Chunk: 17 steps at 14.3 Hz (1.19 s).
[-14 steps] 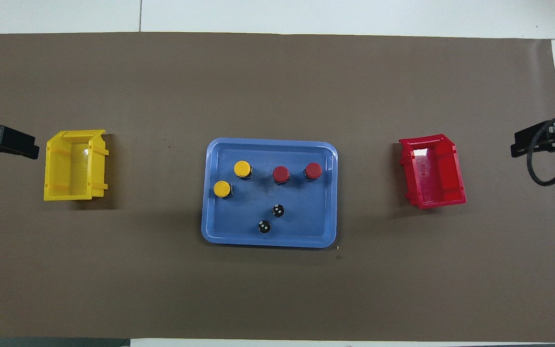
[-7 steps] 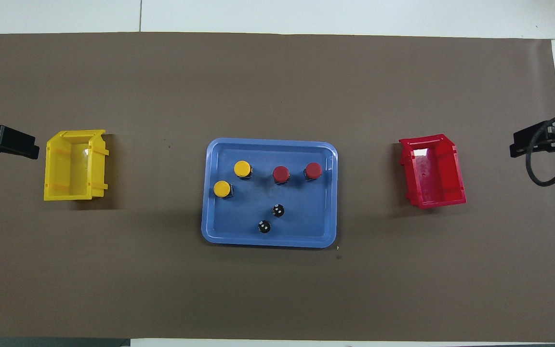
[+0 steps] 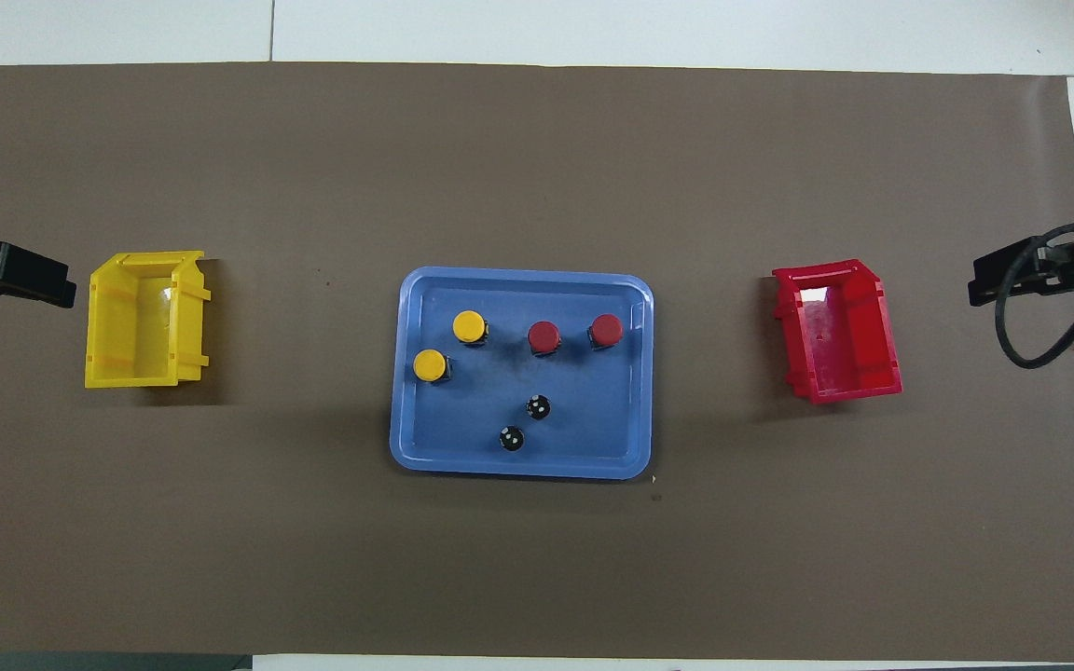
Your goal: Sort red and yellow buttons by color
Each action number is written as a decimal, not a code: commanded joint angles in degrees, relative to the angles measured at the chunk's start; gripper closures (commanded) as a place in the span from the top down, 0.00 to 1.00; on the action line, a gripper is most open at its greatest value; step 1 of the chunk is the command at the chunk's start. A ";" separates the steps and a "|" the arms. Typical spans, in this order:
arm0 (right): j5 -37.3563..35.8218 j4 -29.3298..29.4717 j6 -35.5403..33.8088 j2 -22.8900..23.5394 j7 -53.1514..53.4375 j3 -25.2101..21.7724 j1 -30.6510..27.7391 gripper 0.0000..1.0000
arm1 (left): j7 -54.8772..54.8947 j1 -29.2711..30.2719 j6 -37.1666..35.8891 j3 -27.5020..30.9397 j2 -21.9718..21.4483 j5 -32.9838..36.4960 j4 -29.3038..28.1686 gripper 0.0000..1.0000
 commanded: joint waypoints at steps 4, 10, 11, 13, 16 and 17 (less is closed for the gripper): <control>0.69 0.20 4.57 0.31 -1.18 0.79 0.18 1.00 | 0.68 0.77 -0.24 -0.18 -1.46 -1.06 -1.57 1.00; 0.17 8.79 5.89 11.09 12.43 3.96 11.41 1.00 | 0.68 0.77 -0.24 -0.18 -1.46 -1.06 -1.57 1.00; 0.25 9.07 8.68 13.03 14.45 3.96 13.70 1.00 | 0.68 0.77 -0.24 -0.18 -1.55 -1.06 -1.57 1.00; 0.43 7.41 17.11 16.46 20.95 3.96 18.97 1.00 | 0.68 0.77 -0.24 -0.18 -1.46 -1.06 -1.57 1.00; -0.36 6.00 24.50 21.56 25.09 3.96 23.02 1.00 | 0.68 0.77 -0.24 -0.18 -1.46 -1.06 -1.57 1.00; -0.36 4.95 26.62 22.45 25.19 3.96 23.73 1.00 | 0.68 0.77 -0.24 -0.18 -1.46 -1.06 -1.57 1.00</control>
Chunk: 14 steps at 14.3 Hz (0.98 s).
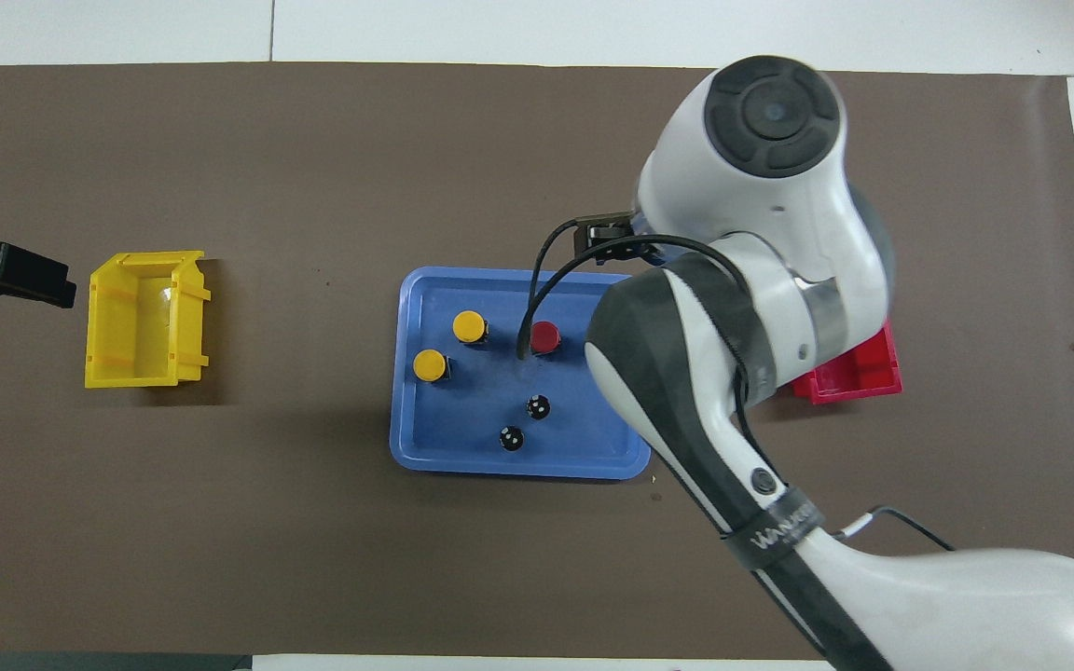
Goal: Sort red and yellow buttons by color
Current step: 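Reach the right gripper over the tray and grasp a red button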
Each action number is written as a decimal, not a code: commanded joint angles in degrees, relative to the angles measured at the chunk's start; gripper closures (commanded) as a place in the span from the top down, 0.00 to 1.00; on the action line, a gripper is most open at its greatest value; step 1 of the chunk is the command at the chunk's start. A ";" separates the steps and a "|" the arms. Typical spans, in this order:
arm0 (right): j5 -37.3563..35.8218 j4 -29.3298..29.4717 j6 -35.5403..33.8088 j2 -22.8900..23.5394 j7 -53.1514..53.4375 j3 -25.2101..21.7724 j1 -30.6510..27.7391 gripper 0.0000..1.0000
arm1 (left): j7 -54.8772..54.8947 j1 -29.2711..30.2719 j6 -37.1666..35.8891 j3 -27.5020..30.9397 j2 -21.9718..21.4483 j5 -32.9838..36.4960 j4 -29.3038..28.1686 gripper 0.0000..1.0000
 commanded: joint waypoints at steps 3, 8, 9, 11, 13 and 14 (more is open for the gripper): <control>-1.23 -8.68 10.09 1.22 0.40 -0.22 1.63 1.00 | 0.68 0.77 -0.22 -0.18 -1.47 -1.06 -1.57 1.00; -1.14 -14.14 10.90 -0.62 -0.74 0.04 2.33 0.90 | 0.68 0.77 -0.22 -0.18 -1.47 -1.06 -1.57 1.00; -1.14 -14.67 10.90 -0.80 -0.74 0.05 2.42 0.88 | 0.68 0.77 -0.22 -0.18 -1.55 -1.06 -1.57 1.00; -1.14 -15.20 10.90 -1.06 -0.83 0.05 2.51 0.83 | 0.68 0.77 -0.22 -0.18 -1.47 -1.06 -1.57 1.00; -1.06 -16.34 10.98 -1.50 -2.58 0.05 2.42 0.76 | 0.68 0.77 -0.22 -0.18 -1.47 -1.06 -1.57 1.00; -1.05 -16.52 10.98 -1.59 -2.94 0.05 2.42 0.73 | 0.42 0.77 -0.22 -0.18 -1.55 -1.06 -1.57 1.00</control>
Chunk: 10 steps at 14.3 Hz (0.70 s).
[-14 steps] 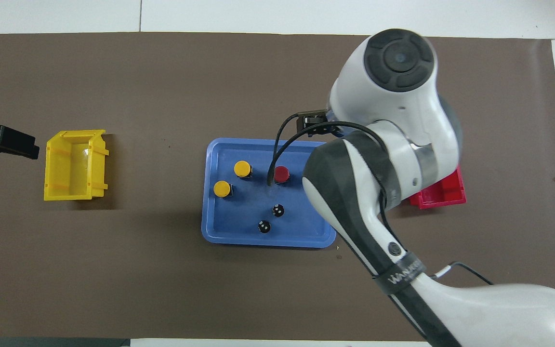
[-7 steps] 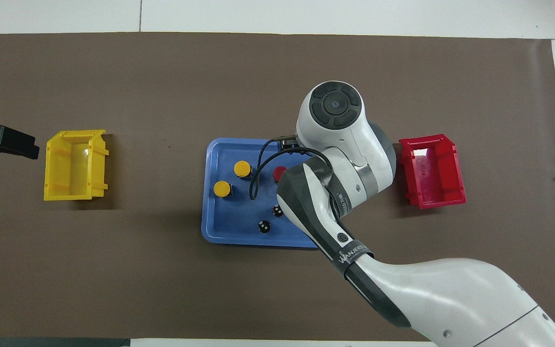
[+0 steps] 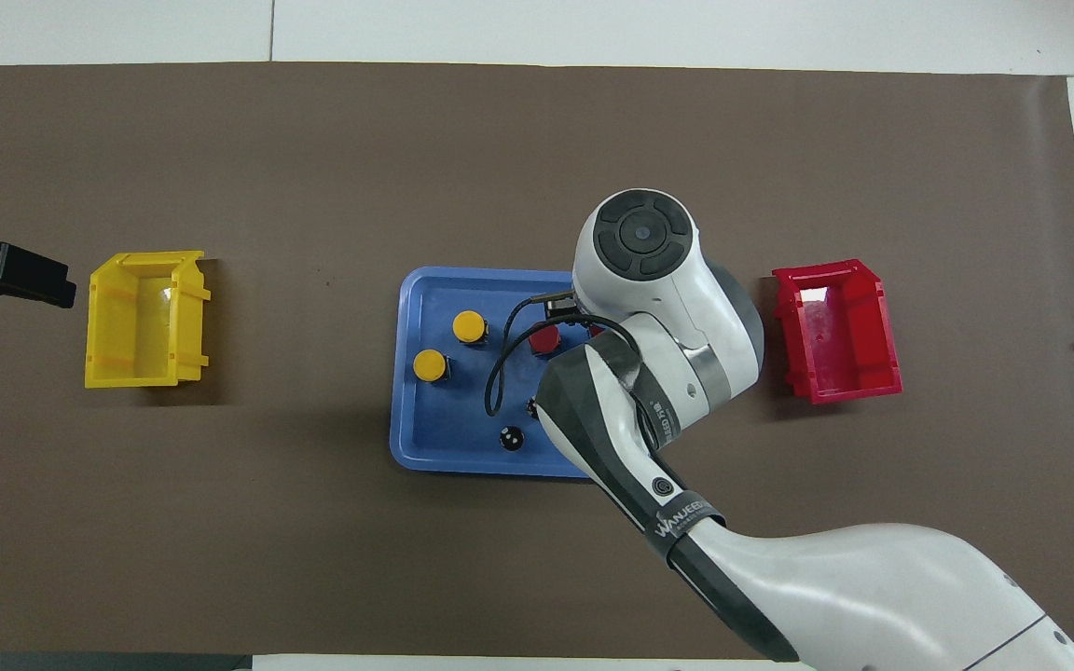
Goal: Sort red and yellow buttons by color
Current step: 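Reach the right gripper over the tray and grasp a red button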
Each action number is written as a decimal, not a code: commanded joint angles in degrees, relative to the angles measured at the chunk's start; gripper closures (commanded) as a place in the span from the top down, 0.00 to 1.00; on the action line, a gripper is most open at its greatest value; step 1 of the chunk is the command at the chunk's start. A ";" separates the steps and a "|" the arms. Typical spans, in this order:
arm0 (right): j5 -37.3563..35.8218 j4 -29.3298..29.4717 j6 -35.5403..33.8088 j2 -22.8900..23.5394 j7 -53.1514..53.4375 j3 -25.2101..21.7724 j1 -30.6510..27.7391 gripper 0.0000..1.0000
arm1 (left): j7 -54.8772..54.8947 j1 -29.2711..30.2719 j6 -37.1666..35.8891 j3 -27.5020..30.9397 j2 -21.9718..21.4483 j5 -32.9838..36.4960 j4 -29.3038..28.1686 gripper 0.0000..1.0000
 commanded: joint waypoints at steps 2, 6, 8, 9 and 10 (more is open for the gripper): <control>-0.21 -3.20 1.26 -2.10 -1.94 -0.01 -0.07 0.69 | 0.59 -0.10 -0.56 -0.27 -1.55 -1.06 -1.57 1.00; -0.21 -3.63 1.26 -2.19 -2.02 -0.01 -0.07 0.66 | 0.33 -0.01 -0.04 -0.45 -1.64 -1.06 -1.83 1.00; -0.21 -4.34 1.87 -2.28 -2.03 0.08 -0.07 0.62 | -2.20 -0.45 3.62 -1.06 -2.69 -1.06 -4.54 1.00; -0.21 -4.77 2.48 -2.54 -2.03 0.08 -0.07 0.60 | -5.70 -2.46 8.44 -1.06 -3.48 -1.06 -7.17 1.00; -0.21 -5.04 2.58 -2.63 -1.94 0.34 0.02 0.59 | -8.95 -4.83 12.58 -1.06 -4.79 -1.06 -10.33 1.00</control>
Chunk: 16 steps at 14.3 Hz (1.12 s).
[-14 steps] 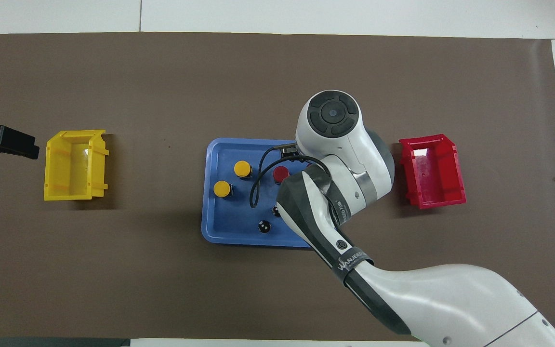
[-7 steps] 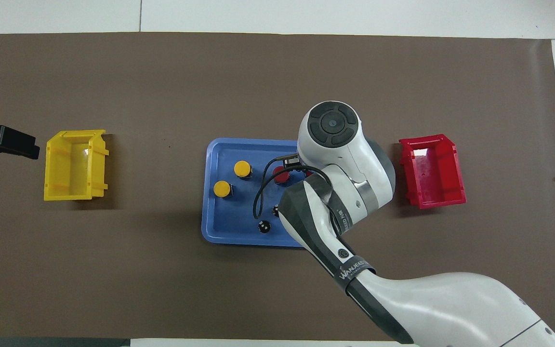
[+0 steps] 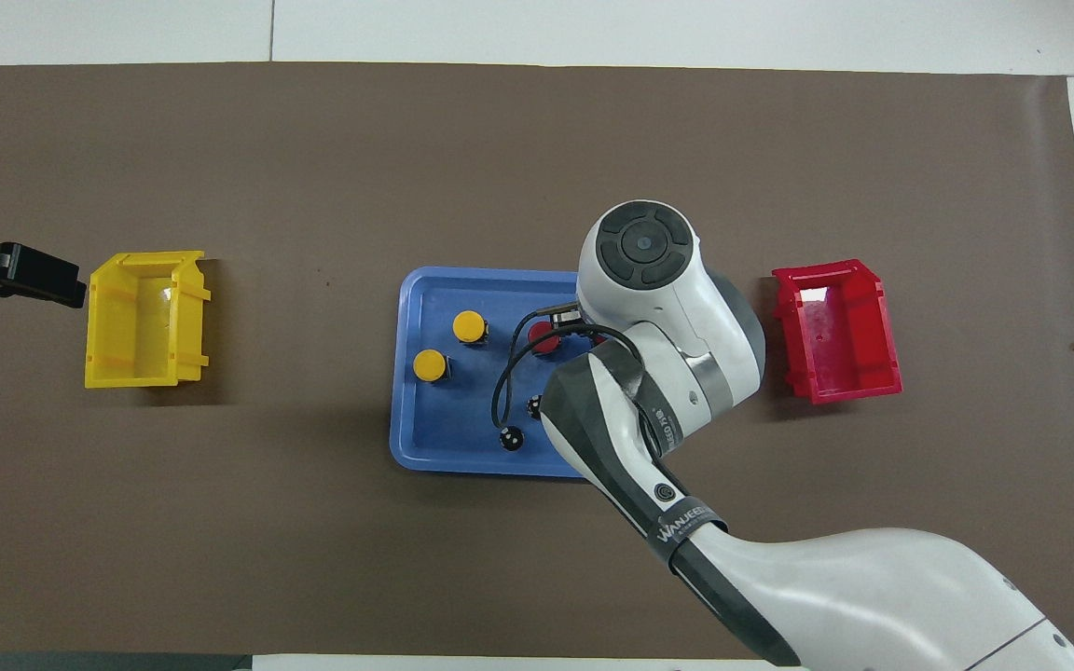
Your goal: Sort red and yellow buttons by color
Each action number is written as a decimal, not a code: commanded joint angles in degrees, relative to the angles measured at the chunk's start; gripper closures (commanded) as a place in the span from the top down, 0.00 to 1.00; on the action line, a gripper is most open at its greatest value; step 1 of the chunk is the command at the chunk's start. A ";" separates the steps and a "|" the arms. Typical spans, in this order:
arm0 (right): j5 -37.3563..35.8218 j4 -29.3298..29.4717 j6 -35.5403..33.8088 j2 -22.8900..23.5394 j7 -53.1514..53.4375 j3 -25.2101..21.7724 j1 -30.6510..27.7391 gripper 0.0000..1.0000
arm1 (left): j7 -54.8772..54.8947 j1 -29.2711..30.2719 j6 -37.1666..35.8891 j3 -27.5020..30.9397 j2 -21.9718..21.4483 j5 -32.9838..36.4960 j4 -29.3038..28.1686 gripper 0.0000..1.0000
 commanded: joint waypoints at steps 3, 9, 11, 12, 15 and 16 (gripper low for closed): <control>-0.21 -3.27 2.12 -2.17 -0.91 0.50 0.13 0.58 | -14.38 -9.46 13.47 -0.02 -4.22 -0.95 -12.08 1.00; -0.12 -2.49 0.10 -2.52 -1.09 0.50 -0.04 0.20 | -23.89 -17.20 23.23 -0.11 -2.21 -0.95 -18.68 1.00; 0.32 -1.17 -2.70 -4.44 -1.18 0.50 -0.74 0.20 | -24.33 -17.82 24.37 -0.11 -1.15 -0.95 -18.68 1.00; 0.49 -0.12 -5.33 -6.11 -1.87 0.42 -1.79 0.20 | -25.12 -18.52 25.07 -0.11 -0.36 -0.95 -18.68 1.00; 3.73 -0.45 -11.75 -12.08 -11.33 0.41 -10.38 0.20 | -29.68 -22.21 30.42 -0.11 3.15 -0.95 -19.55 1.00; 5.14 -1.07 -13.77 -13.32 -16.33 0.41 -14.50 0.20 | -30.65 -23.53 32.18 -0.11 4.39 -0.95 -20.08 1.00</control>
